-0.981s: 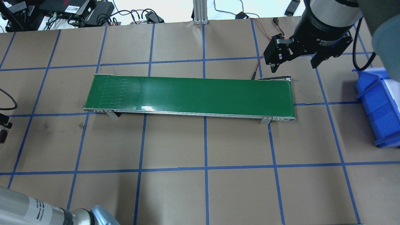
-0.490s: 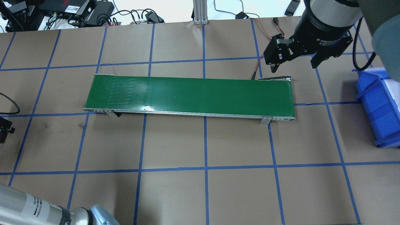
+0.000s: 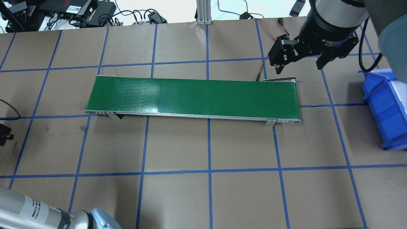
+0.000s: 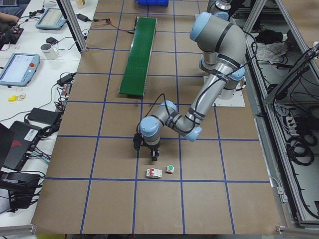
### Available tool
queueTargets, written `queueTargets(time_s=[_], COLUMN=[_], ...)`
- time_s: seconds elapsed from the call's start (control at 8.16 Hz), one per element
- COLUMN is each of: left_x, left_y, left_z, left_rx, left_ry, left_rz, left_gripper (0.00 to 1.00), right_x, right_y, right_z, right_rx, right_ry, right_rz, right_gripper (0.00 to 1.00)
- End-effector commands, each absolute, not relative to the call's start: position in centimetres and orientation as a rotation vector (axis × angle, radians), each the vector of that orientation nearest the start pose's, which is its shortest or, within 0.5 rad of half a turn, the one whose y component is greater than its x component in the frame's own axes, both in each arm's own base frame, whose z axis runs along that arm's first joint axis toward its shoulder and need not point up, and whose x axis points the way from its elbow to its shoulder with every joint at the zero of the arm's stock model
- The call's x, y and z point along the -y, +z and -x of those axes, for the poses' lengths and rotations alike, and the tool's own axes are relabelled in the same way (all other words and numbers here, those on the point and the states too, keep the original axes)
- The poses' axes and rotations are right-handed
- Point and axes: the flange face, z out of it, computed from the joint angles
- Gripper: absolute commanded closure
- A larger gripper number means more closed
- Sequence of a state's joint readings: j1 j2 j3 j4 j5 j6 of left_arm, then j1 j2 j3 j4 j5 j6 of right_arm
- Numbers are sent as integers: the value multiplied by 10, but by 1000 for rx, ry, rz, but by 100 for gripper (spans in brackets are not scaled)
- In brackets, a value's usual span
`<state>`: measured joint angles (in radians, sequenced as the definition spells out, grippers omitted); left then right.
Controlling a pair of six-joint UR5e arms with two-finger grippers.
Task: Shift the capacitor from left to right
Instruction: 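Grasp the brown capacitor with the left gripper and lift it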
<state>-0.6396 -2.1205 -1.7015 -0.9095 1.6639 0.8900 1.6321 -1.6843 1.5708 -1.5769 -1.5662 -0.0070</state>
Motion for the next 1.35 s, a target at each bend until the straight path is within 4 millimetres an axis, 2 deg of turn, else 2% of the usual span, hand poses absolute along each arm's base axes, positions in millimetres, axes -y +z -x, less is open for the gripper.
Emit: queueTargets(time_s=[0.0,0.12,0.49,0.61,0.74,0.98,1.1,1.23], left_x=[470,469,467,472,484,514,530,543], left_y=[172,173,196,220,257,322,339,347], left_z=[-431,-431,-430,-420,-394,-310,-263,-214], left_rx=[-3069,-3065,-3026,-3006,-2998,-2977,-2973,-2988], left_ry=[176,178,174,138,60,12,-10,-1], left_rz=[57,62,65,43,-8,-172,-132,-132], left_gripper=[73,100,100,100,100,100,100,100], right_x=[443,443,443,443,443,443,443,443], right_y=[542,542,542,542,542,542,542,542], right_z=[-161,-161,-161,-161,-161,-161,-161,-161], right_rx=[-3126,-3126,-3126,-3126,-3126,-3126,-3125,-3125], right_ry=[-187,-187,-187,-187,-187,-187,-187,-187], right_rz=[108,108,108,108,108,108,108,108], right_gripper=[0,0,0,0,0,0,0,0])
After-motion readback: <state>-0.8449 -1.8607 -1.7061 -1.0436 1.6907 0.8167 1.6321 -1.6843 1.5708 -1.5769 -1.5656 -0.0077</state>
